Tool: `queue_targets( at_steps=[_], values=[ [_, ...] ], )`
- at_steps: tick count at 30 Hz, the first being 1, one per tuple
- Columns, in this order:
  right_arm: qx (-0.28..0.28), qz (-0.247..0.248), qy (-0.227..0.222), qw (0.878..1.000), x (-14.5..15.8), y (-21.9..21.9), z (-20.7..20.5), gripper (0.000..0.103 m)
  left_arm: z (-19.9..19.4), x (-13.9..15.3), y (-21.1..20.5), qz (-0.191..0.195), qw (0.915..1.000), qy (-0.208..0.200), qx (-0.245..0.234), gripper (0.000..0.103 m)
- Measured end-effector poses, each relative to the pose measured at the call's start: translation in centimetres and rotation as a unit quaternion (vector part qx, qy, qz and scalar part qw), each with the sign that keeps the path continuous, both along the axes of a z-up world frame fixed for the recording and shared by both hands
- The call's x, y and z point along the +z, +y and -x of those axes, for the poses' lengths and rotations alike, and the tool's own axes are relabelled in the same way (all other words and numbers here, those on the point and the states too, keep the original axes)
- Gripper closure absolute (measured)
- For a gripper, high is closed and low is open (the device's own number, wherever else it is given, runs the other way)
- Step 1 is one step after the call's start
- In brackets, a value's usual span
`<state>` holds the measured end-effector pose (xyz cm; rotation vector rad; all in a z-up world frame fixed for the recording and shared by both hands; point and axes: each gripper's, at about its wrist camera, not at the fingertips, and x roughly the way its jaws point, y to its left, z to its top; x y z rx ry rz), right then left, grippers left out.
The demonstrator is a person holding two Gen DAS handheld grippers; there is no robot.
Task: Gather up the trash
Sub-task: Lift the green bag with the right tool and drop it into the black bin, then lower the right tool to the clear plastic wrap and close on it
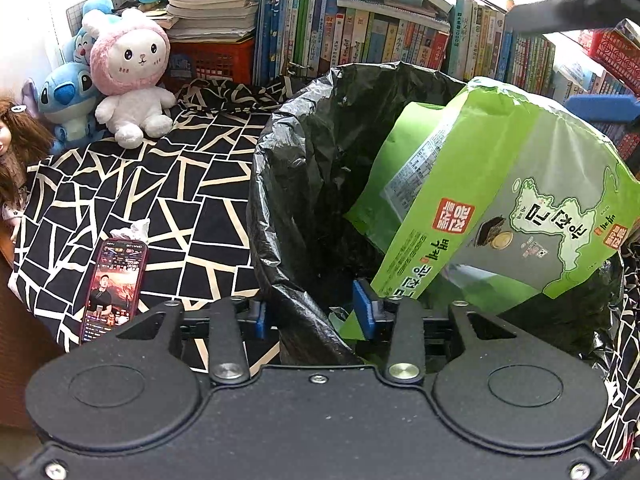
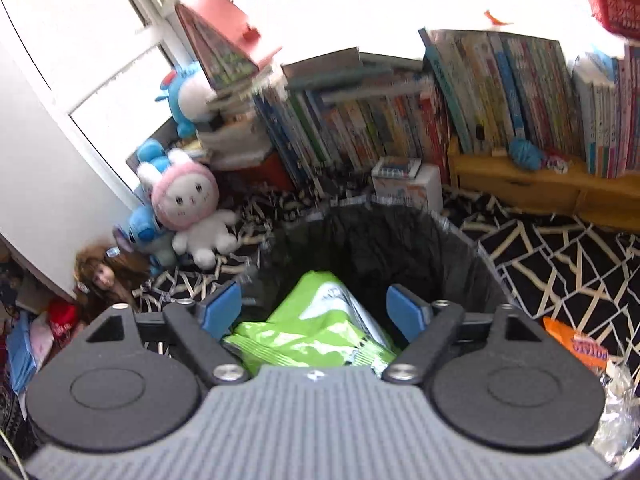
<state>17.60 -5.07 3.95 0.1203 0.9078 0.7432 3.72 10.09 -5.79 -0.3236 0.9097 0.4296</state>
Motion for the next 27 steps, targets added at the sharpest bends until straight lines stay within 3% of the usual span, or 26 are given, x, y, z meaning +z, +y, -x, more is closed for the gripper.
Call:
queue_targets(
  at_steps=[8,13,19,27],
  values=[
    [-0.046,-0.046,-0.049,0.997,3.3,-5.2,0.4,0.000,-0.2,0.0,-0.3,-0.008,1.0000,0.003,0.003,0.050],
    [-0.103,-0.031,-0.083,0.991,3.7,-9.7,1.2,0.000,-0.2,0.0,-0.5,-0.014,0.9999,0.002,0.002,0.044],
    [-0.180,0.011,-0.080,0.980,0.7,-15.1,1.6,0.000,-0.4,-0.1,-0.9,-0.018,0.9998,0.010,-0.003,0.043],
    [-0.227,0.082,-0.070,0.968,-7.0,-19.6,4.5,0.000,-0.1,-0.4,-0.8,-0.018,0.9997,0.012,0.012,0.043]
  ],
)
